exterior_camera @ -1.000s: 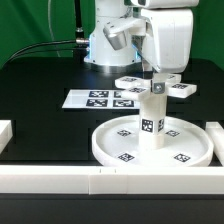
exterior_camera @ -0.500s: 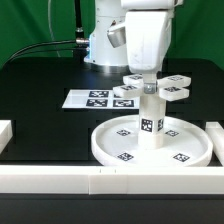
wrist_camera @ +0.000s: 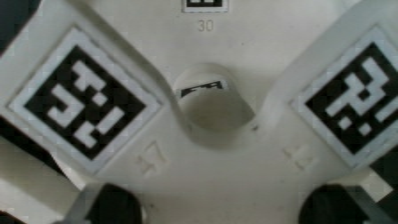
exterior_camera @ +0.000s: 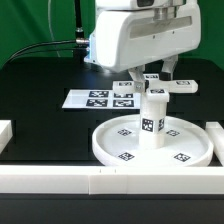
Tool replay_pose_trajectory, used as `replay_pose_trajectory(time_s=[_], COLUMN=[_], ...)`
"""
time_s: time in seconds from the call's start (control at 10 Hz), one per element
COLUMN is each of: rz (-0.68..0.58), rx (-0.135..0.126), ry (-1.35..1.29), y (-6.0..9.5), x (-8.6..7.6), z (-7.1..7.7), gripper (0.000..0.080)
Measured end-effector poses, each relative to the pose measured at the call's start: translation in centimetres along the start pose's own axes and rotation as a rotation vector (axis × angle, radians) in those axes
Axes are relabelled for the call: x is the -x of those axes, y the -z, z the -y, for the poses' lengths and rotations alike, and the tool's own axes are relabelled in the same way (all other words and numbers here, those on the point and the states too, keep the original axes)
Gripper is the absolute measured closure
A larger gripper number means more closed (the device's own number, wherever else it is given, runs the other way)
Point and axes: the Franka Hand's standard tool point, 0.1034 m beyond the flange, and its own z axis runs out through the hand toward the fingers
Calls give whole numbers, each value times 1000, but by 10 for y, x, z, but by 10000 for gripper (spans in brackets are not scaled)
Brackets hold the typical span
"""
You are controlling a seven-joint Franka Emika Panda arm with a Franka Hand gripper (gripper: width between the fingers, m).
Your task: Assemble round table
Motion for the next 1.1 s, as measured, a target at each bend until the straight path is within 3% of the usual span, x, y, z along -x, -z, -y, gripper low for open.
replay_pose_trajectory(time_s=[0.3,0.6,1.1], rz=[0,-13,-13], rx=[-1,-36,-54], ry=[-203,-601,-1038], y=[0,-1,-1], x=[0,1,1], z=[0,2,1], gripper=[360,360,360])
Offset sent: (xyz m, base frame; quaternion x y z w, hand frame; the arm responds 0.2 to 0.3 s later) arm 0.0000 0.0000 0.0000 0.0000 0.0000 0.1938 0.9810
